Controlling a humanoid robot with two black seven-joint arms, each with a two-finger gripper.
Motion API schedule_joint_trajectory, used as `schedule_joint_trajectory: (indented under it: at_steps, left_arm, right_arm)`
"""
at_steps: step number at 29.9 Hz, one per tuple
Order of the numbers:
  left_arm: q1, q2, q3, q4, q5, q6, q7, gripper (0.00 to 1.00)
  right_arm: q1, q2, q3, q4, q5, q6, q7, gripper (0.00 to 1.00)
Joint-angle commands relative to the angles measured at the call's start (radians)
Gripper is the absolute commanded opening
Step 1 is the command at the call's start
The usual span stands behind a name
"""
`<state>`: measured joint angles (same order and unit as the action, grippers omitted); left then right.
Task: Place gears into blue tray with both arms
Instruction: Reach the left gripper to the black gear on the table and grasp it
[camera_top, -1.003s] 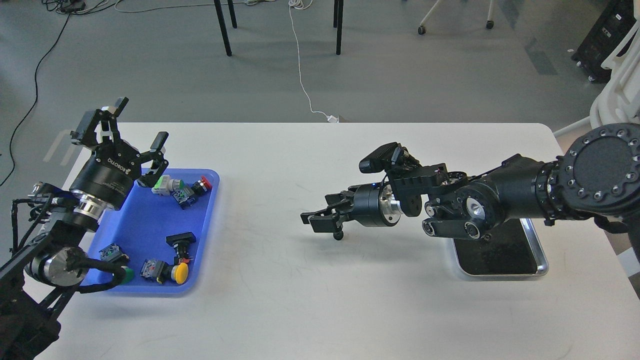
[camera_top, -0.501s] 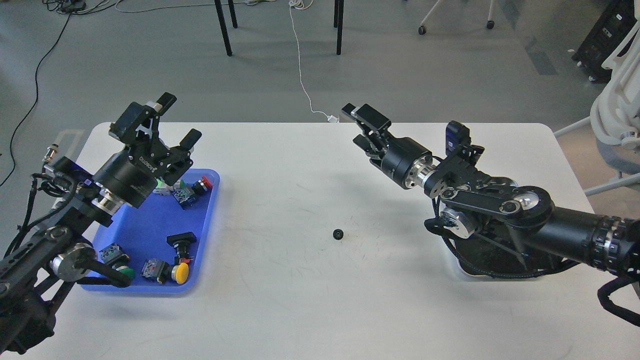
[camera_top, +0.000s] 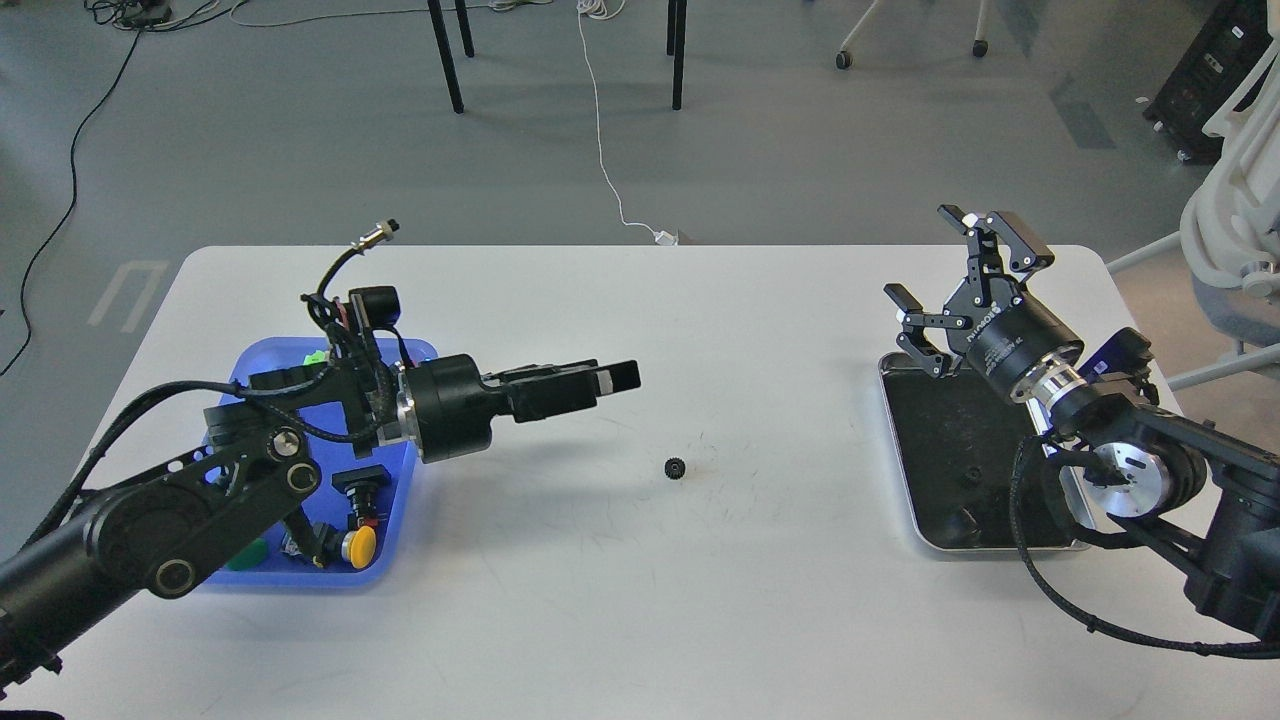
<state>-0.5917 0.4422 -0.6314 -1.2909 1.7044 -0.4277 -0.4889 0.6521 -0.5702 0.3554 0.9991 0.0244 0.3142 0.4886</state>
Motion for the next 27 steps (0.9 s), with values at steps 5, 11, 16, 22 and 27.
schedule_joint_trajectory:
  at_steps: [5, 11, 16, 22, 27]
  left_arm:
    - [-0.21, -0.123, 0.261, 0.157, 0.477, 0.081, 0.0, 0.98]
    - [-0.292, -0.226, 0.41, 0.332, 0.477, 0.193, 0.0, 0.96]
    - [-0.31, -0.284, 0.452, 0.432, 0.477, 0.23, 0.0, 0.92]
    - [-0.31, -0.341, 0.492, 0.485, 0.477, 0.231, 0.0, 0.82]
    - [-0.31, -0.384, 0.498, 0.548, 0.477, 0.263, 0.0, 0.73]
  right_arm:
    - [-0.045, -0.011, 0.005, 0.0, 0.002, 0.005, 0.0, 0.97]
    - [-0.046, -0.011, 0.004, 0.0, 0.002, 0.003, 0.0, 0.98]
    - [-0.046, -0.011, 0.004, 0.0, 0.002, 0.002, 0.0, 0.98]
    - [-0.046, -0.013, 0.004, -0.004, 0.002, 0.0, 0.0, 0.98]
    - [-0.052, -0.013, 0.005, -0.008, 0.002, 0.0, 0.0, 0.98]
